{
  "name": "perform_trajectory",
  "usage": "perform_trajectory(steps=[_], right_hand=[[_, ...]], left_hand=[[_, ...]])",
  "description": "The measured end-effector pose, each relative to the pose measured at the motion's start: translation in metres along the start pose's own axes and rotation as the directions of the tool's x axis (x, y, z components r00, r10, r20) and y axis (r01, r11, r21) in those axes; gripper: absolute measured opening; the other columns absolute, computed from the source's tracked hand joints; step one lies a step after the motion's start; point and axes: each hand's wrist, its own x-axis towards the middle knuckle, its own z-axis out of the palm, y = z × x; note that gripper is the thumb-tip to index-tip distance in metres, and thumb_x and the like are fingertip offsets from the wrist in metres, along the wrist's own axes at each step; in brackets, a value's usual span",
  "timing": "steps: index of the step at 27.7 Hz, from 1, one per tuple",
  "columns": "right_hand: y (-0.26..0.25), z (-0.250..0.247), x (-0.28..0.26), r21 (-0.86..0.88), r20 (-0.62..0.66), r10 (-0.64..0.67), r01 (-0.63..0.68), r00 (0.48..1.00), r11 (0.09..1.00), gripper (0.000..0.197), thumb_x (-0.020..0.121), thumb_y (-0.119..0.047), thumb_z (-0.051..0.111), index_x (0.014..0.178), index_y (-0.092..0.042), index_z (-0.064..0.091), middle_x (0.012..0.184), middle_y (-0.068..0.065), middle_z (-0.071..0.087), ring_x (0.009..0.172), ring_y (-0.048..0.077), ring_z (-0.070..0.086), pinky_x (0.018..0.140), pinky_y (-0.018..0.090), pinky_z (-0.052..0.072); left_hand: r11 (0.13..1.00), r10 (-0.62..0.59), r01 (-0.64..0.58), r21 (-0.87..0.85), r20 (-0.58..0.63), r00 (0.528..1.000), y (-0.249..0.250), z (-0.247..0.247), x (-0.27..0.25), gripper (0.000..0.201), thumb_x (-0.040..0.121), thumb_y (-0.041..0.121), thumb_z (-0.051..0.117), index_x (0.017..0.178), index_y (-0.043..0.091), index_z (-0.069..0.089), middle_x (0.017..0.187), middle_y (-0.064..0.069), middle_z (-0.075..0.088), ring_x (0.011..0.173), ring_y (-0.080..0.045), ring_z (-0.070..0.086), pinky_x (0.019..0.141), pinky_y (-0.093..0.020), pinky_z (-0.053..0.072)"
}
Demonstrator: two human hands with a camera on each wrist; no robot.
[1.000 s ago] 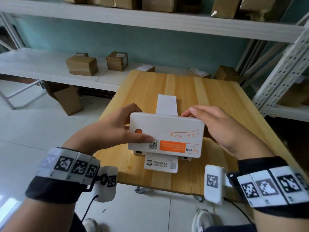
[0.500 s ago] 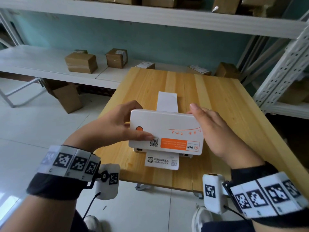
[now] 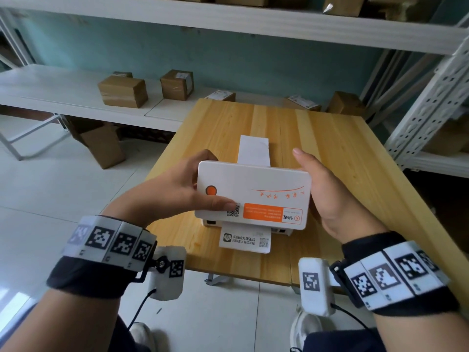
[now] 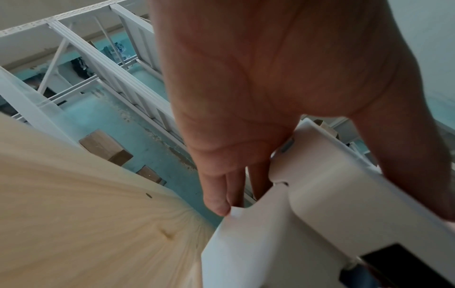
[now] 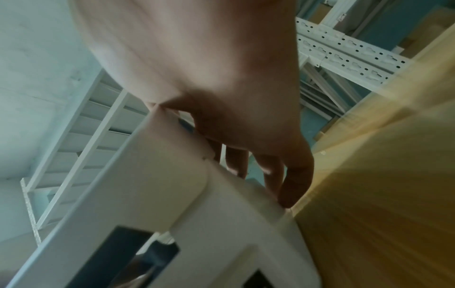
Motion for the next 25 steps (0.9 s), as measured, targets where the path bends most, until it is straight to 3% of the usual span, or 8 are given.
perform_trajectory(steps=[3,8,11,17,25], right_hand=[[0.005,0.001,0.003,0.065,-0.023,0.020,-0.019,1.000,0.998,0.049,0.097,-0.059,0.029,0.079,-0.032,0.067,0.067,-0.004,0.075,0.066,0.010,0.072,0.075,0.031,0.039],[0.008,0.001,0.010,0.140,-0.042,0.028,-0.022,0.999,0.990,0.048,0.099,-0.055,0.031,0.067,-0.045,0.065,0.065,-0.006,0.075,0.058,0.005,0.071,0.069,0.029,0.038],[0.008,0.000,0.012,0.150,-0.041,0.028,-0.021,0.999,0.988,0.037,0.099,-0.054,0.030,0.080,-0.043,0.059,0.062,-0.010,0.074,0.056,0.000,0.070,0.069,0.027,0.036],[0.008,-0.002,0.018,0.204,-0.014,0.045,-0.041,0.999,0.978,0.032,0.099,-0.054,0.031,0.089,-0.040,0.058,0.068,-0.006,0.077,0.062,0.005,0.073,0.071,0.027,0.037],[0.009,-0.003,0.018,0.234,-0.011,0.071,-0.067,0.997,0.970,0.030,0.099,-0.054,0.031,0.084,-0.044,0.055,0.069,-0.004,0.077,0.064,0.009,0.074,0.071,0.028,0.041]], left_hand=[[1.000,-0.012,0.012,-0.011,0.013,1.000,-0.001,-0.001,0.001,0.066,0.063,0.032,0.093,0.111,0.011,0.053,0.106,-0.007,0.076,0.097,-0.022,0.076,0.080,-0.051,0.063],[0.999,-0.046,0.048,-0.021,0.056,0.997,-0.002,-0.001,0.000,0.069,0.061,0.036,0.091,0.113,0.015,0.051,0.107,-0.004,0.077,0.099,-0.021,0.076,0.082,-0.047,0.063],[0.999,-0.047,0.048,-0.013,0.068,0.997,-0.001,-0.001,0.001,0.067,0.061,0.032,0.087,0.114,0.014,0.051,0.108,-0.004,0.077,0.100,-0.020,0.075,0.082,-0.046,0.063],[0.999,-0.036,0.040,-0.035,0.098,0.995,-0.003,-0.002,0.003,0.072,0.059,0.035,0.087,0.115,0.012,0.049,0.112,-0.006,0.075,0.105,-0.023,0.074,0.083,-0.046,0.063],[0.999,-0.030,0.034,-0.039,0.106,0.994,-0.005,-0.003,0.005,0.074,0.056,0.039,0.087,0.114,0.015,0.049,0.111,-0.004,0.076,0.106,-0.021,0.074,0.084,-0.043,0.063]])
